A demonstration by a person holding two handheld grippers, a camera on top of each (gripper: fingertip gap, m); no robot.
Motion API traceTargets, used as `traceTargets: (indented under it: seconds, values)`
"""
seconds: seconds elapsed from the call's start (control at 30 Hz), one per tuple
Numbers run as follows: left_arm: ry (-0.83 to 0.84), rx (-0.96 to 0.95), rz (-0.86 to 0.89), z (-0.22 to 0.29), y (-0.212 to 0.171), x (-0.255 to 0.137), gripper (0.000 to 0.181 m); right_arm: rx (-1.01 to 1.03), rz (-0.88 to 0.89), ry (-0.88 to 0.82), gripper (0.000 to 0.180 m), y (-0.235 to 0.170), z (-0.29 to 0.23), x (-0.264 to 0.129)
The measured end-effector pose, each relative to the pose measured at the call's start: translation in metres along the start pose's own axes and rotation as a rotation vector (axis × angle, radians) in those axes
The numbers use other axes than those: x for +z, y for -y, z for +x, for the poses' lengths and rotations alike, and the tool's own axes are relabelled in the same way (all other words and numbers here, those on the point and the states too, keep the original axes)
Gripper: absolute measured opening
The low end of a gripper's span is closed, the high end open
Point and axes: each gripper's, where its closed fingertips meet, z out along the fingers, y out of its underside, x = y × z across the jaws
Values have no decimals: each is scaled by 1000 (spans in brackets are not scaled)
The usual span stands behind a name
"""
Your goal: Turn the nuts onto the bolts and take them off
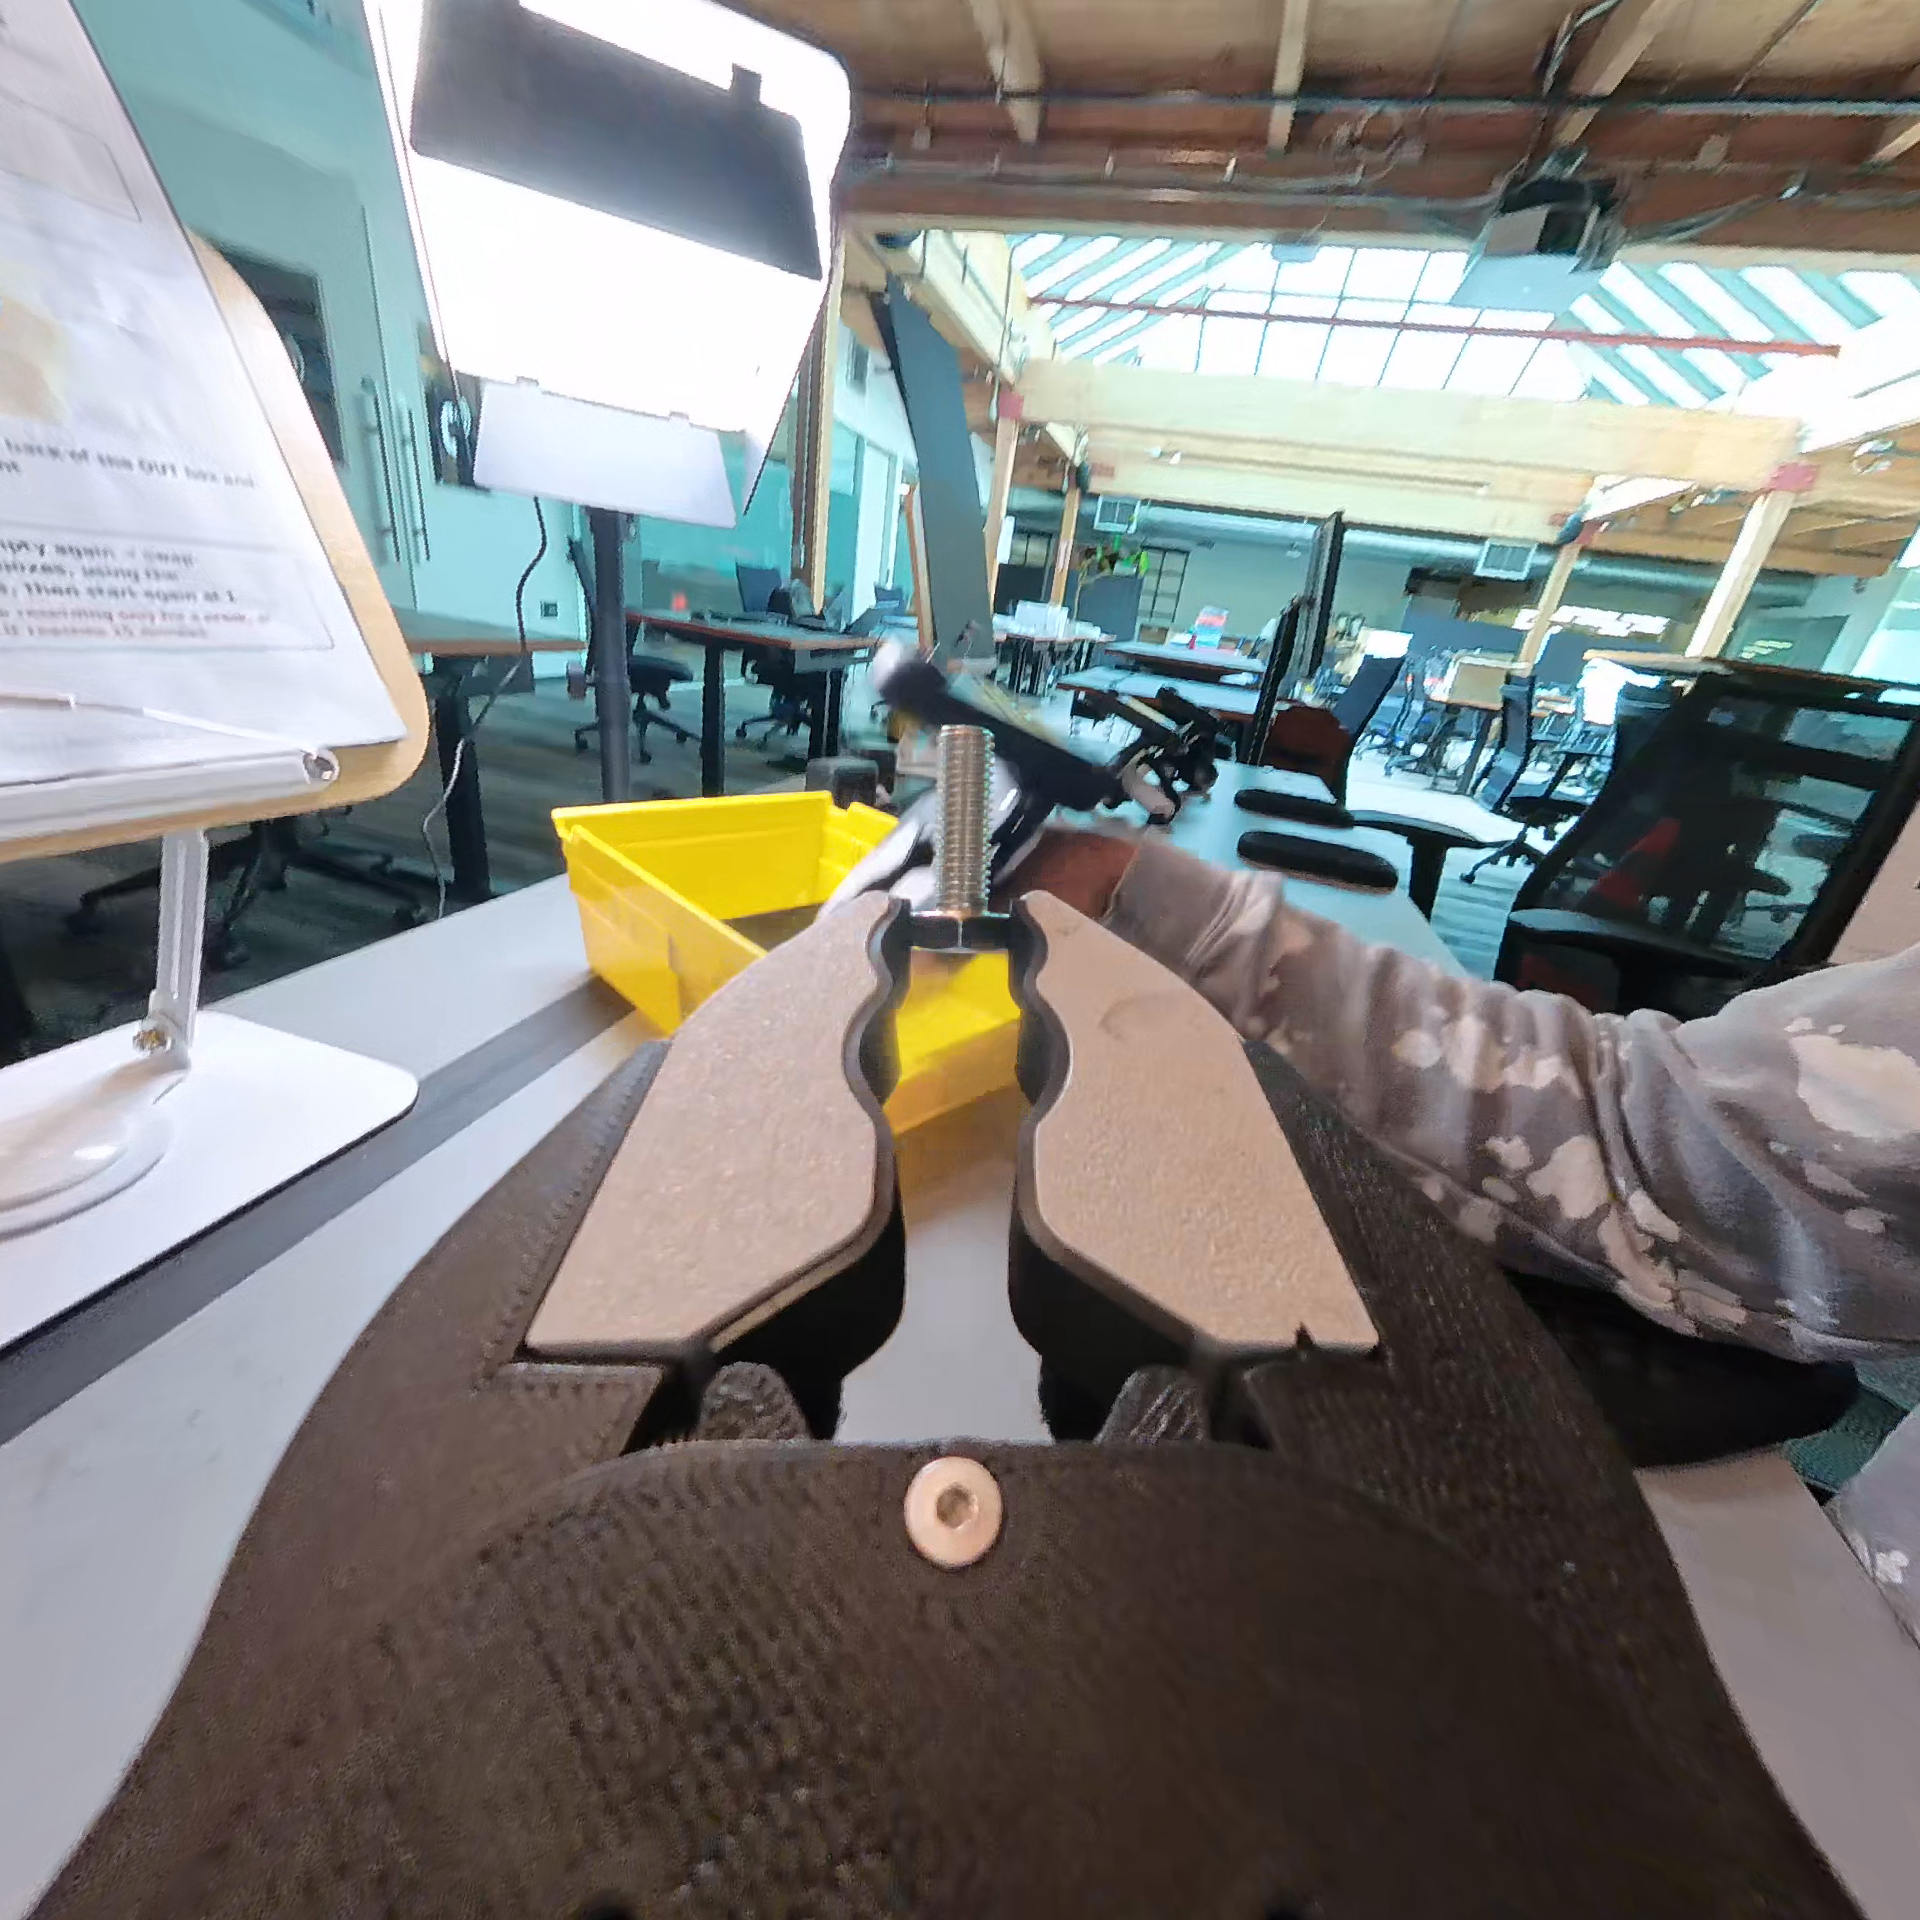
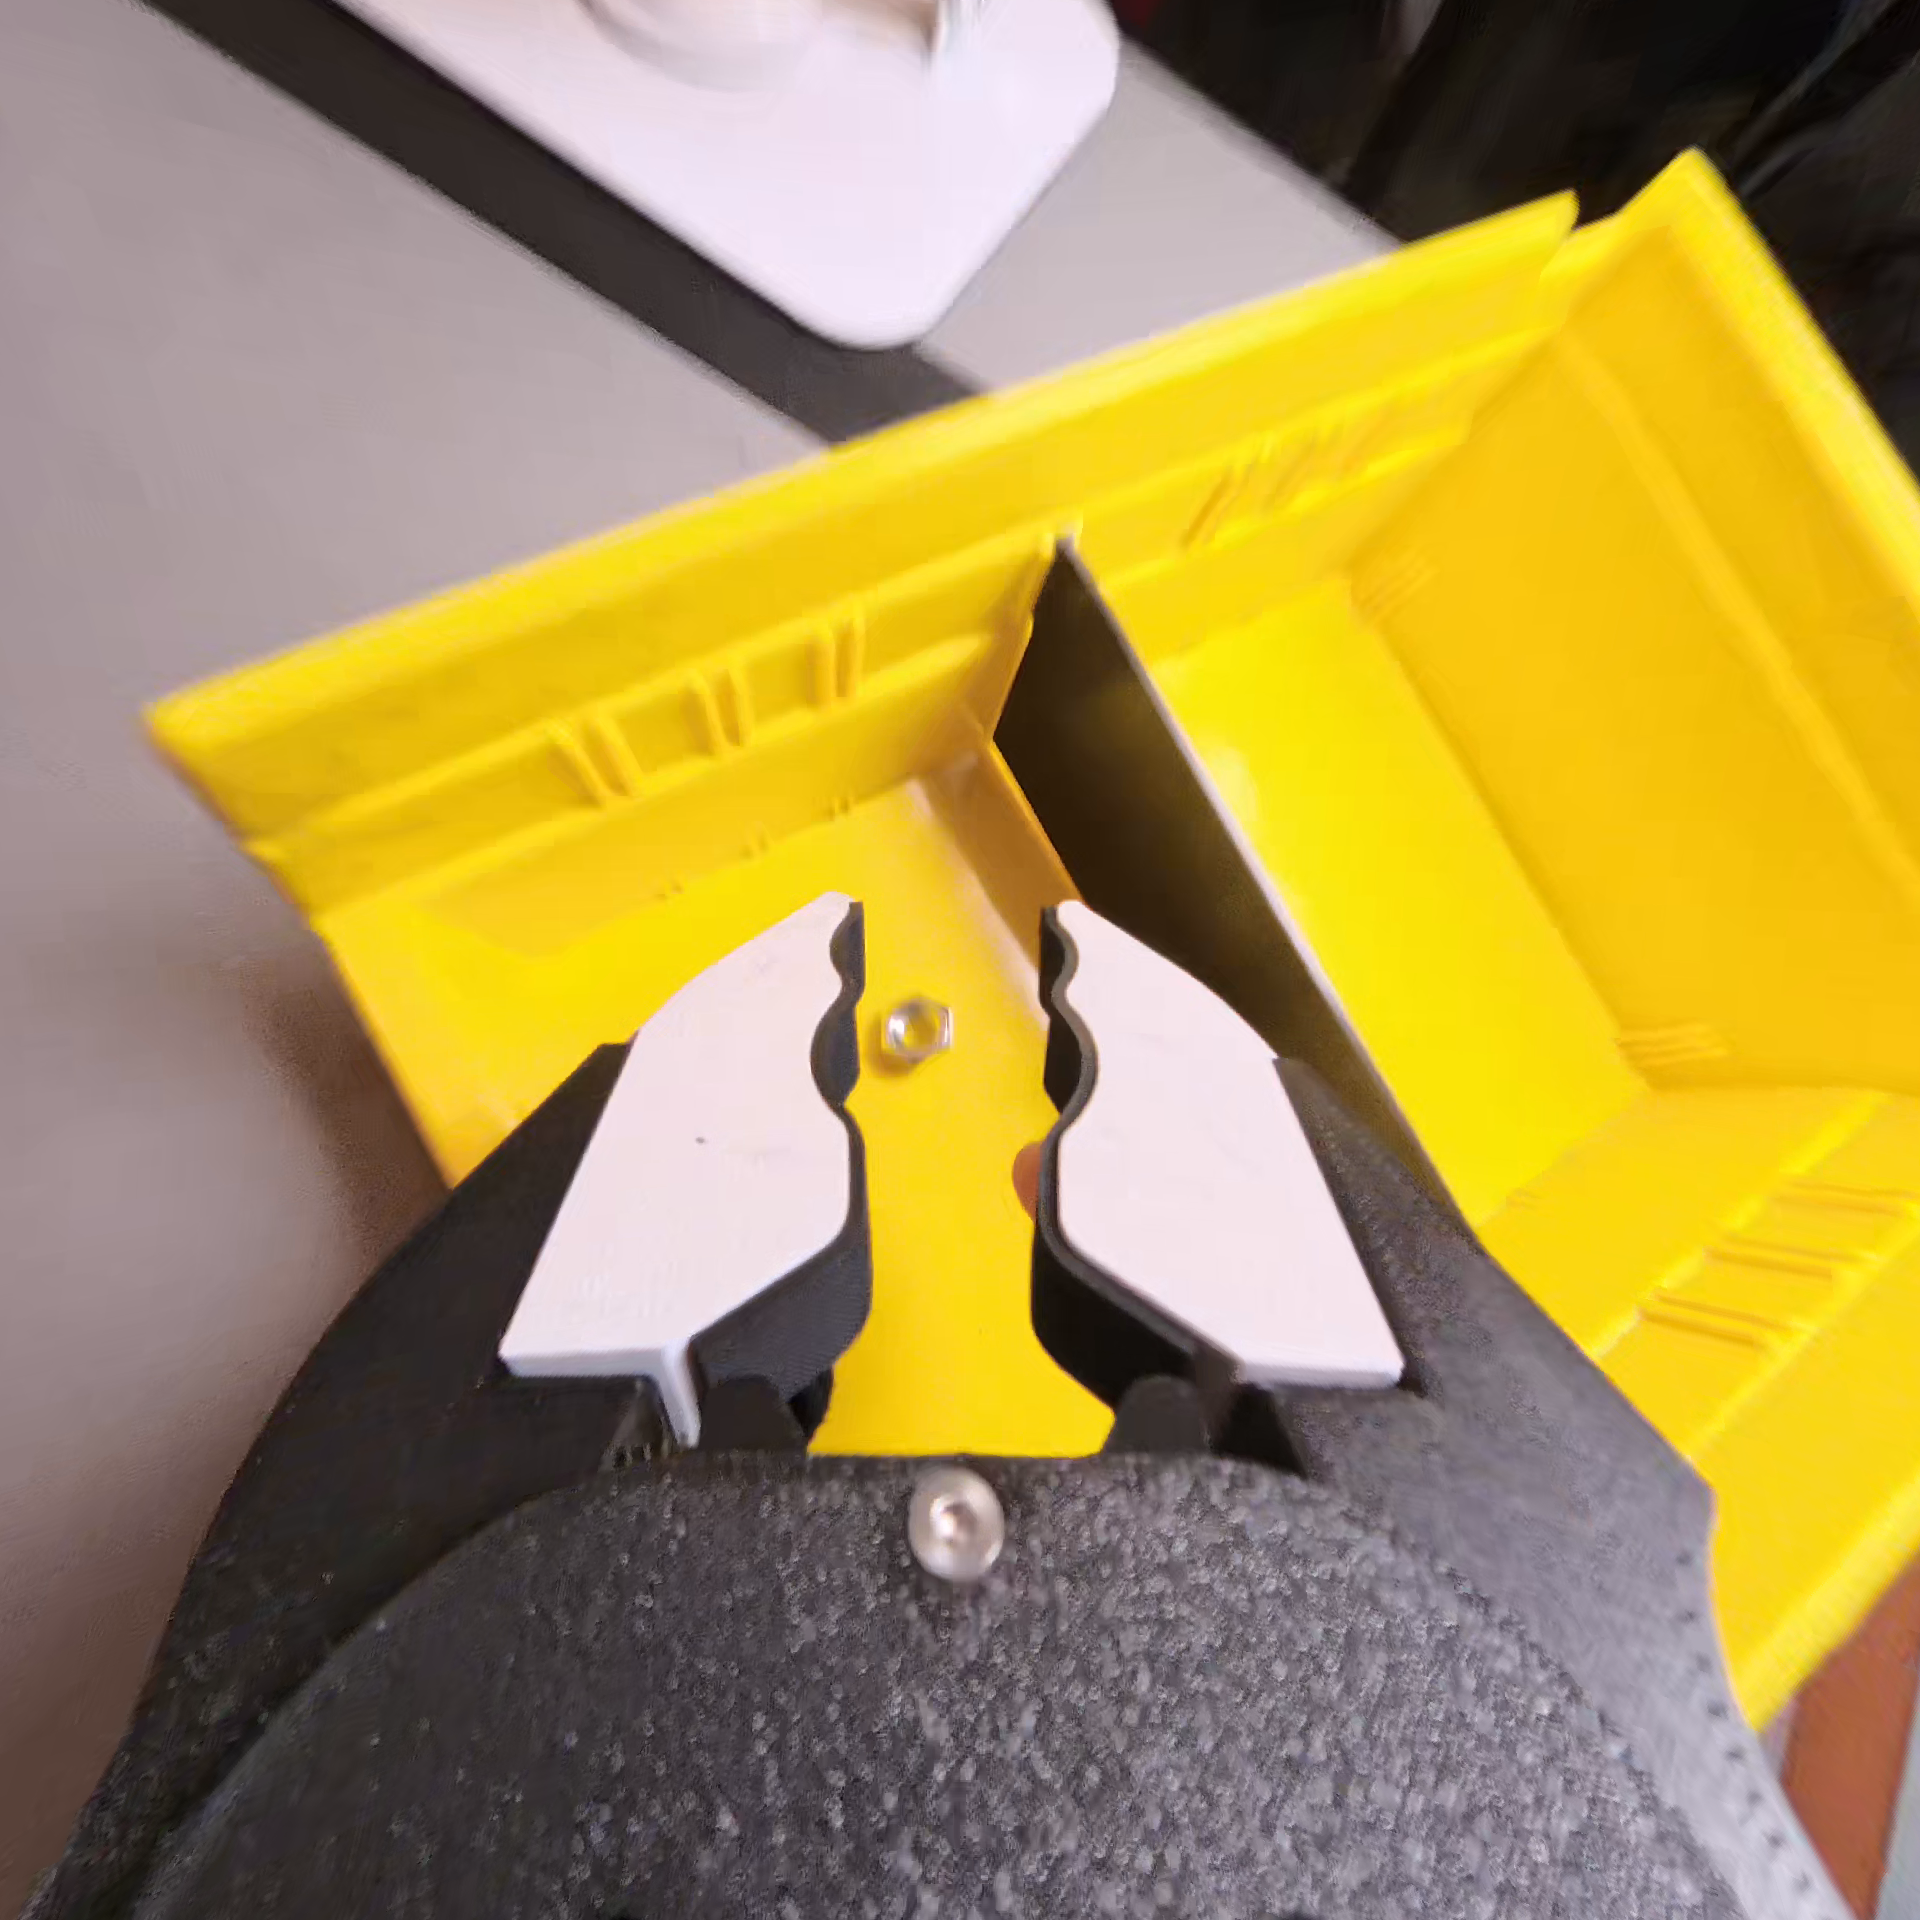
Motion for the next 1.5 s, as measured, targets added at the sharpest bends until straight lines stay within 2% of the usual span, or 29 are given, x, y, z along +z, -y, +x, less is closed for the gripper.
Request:
traceTargets:
  seconds: [0.07,0.17,0.27,0.4,0.53,0.6,0.7,0.73,0.77,0.83,0.97,1.03,1.13,1.23,1.3,1.4,1.5]
  values:
    - [17,-27,-76,-5,-11,2,18,-33,217,3,31,47,-11,-42]
    - [39,-84,-212,-13,-32,5,18,-220,533,120,28,109,-70,-115]
    - [35,-148,-374,-14,-57,5,18,-560,620,247,24,122,-149,-150]
    - [23,-176,-538,-9,-81,2,19,-1046,401,171,26,97,-196,-124]
    - [32,-169,-641,-5,-96,1,19,-1367,284,118,30,73,-215,-99]
    - [34,-176,-674,-3,-102,0,19,-1464,274,99,31,65,-223,-89]
    - [32,-189,-711,0,-108,0,19,-1507,279,80,30,58,-229,-77]
    - [32,-188,-721,1,-110,0,19,-1506,295,76,24,57,-231,-74]
    - [31,-188,-726,3,-111,1,19,-1504,309,78,13,56,-233,-73]
    - [40,-187,-713,2,-110,2,19,-1477,315,90,10,53,-233,-72]
    - [58,-165,-545,-5,-81,7,25,-1184,348,161,10,67,-205,-83]
    - [98,-141,-448,-14,-62,6,32,-957,384,150,10,90,-165,-92]
    - [136,-125,-318,-25,-39,1,37,-606,360,23,10,123,-66,-91]
    - [192,-65,-234,-34,-26,-2,41,-277,181,-64,10,113,31,-58]
    - [221,-21,-184,-37,-19,-3,41,-117,50,-74,10,90,73,-28]
    - [272,44,-130,-41,-11,-7,41,-2,-107,-96,10,54,109,18]
    - [329,92,-94,-50,-7,-13,40,67,-230,-77,10,27,122,56]
